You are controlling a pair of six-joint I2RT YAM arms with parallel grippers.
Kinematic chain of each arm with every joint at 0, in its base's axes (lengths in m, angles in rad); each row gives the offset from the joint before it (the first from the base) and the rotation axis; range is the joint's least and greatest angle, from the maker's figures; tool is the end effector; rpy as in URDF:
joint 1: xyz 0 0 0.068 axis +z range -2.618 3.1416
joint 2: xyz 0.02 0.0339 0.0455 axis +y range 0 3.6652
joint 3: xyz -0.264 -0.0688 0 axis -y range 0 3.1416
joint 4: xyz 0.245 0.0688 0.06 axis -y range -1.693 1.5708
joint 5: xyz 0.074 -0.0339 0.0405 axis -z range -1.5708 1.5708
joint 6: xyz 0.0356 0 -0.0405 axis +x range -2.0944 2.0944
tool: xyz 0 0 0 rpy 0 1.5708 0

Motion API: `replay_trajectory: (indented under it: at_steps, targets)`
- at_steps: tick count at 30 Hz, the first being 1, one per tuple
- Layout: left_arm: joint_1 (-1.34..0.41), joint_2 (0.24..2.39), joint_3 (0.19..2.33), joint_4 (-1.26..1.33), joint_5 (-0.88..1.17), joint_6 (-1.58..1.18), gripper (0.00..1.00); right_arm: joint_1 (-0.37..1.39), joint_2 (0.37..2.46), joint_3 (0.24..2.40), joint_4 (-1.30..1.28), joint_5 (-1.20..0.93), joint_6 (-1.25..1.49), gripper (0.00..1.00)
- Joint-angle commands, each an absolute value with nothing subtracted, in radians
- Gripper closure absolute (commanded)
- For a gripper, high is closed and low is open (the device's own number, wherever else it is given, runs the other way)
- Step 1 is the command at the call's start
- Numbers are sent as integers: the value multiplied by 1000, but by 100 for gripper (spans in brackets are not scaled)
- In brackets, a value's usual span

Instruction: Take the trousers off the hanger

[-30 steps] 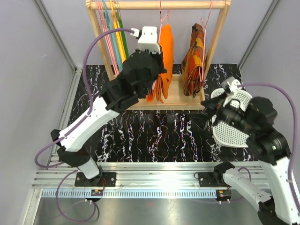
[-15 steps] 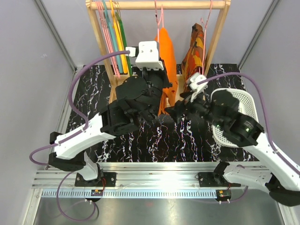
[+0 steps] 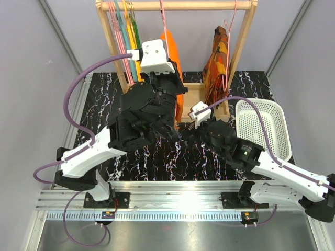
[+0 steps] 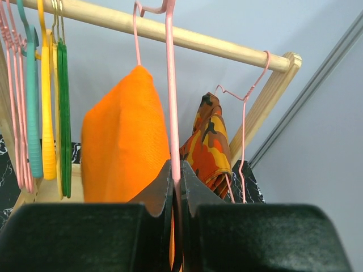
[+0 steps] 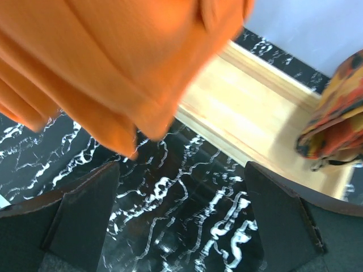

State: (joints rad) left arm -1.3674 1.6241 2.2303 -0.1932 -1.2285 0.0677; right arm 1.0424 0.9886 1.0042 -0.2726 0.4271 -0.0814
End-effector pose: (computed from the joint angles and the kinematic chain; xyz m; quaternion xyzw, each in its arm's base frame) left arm 0.0894 -0.2674 0.6005 -0.0695 0.6541 -0.1628 0.7354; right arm 0.1245 0.1841 0.3708 -0.3028 0.7239 0.1270 0.6068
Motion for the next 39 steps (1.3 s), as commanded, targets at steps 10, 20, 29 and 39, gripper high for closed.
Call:
replay_trajectory:
  at_steps: [10,20,29,39]
  targets:
    - [-1373,1537,2220,-81,-1198,-23,100,1081,1012,864,164,416,41,0]
    - [-1373,1506,2192,-156,-1158,-123,100,1081,1029,856,264,546,-100,1]
    - [-1367,1502,2177,-268,-1138,-156,100,1081,967,942,232,476,-245,1]
    - [-1284,1522,2209,-508,-947,-388,100,1083,960,1058,190,410,-285,1]
